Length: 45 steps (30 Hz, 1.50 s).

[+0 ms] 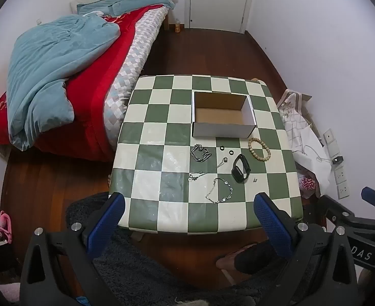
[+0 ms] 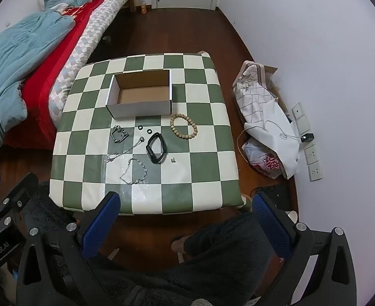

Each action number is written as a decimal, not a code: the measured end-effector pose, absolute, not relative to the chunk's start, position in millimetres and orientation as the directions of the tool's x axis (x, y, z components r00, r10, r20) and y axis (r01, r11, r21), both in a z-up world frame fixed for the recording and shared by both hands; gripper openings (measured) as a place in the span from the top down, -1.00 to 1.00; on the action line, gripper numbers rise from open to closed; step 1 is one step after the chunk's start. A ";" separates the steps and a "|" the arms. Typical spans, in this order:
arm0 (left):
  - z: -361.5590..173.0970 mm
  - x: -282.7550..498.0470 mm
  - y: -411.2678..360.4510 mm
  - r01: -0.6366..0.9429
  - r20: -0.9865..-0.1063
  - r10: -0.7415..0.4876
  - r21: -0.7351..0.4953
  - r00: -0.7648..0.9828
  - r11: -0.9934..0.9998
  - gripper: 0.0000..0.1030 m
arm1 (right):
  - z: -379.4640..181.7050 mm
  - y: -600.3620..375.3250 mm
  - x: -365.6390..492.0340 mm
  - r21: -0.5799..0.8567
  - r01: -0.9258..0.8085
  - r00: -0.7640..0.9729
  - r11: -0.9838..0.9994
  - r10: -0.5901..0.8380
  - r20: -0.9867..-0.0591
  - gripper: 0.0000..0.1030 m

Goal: Organize jewelry

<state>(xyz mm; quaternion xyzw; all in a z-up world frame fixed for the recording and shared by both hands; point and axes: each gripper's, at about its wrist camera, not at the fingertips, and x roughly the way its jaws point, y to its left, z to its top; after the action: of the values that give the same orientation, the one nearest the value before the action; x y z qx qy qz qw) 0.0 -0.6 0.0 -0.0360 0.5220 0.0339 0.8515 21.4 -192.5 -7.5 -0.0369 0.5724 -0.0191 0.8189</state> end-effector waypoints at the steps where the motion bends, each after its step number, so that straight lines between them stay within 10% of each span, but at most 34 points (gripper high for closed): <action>1: 0.0 0.0 -1.0 -0.095 -0.891 0.019 -0.027 0.453 0.995 -1.00 | -7.3 -192.8 21.7 -0.083 -0.011 0.344 0.996 -0.074 -0.936 -1.00; 45: 9.5 -2.4 0.1 -0.074 -0.880 0.004 -0.035 0.475 0.997 -1.00 | 8.0 -201.6 21.5 -0.114 -0.001 0.355 0.994 -0.106 -0.929 -1.00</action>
<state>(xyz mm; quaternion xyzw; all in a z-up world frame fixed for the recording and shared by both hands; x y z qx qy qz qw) -2.4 0.1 9.5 -0.0340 0.5118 0.0229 0.8581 21.5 -201.6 8.0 -0.0472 0.5671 -0.0318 0.8217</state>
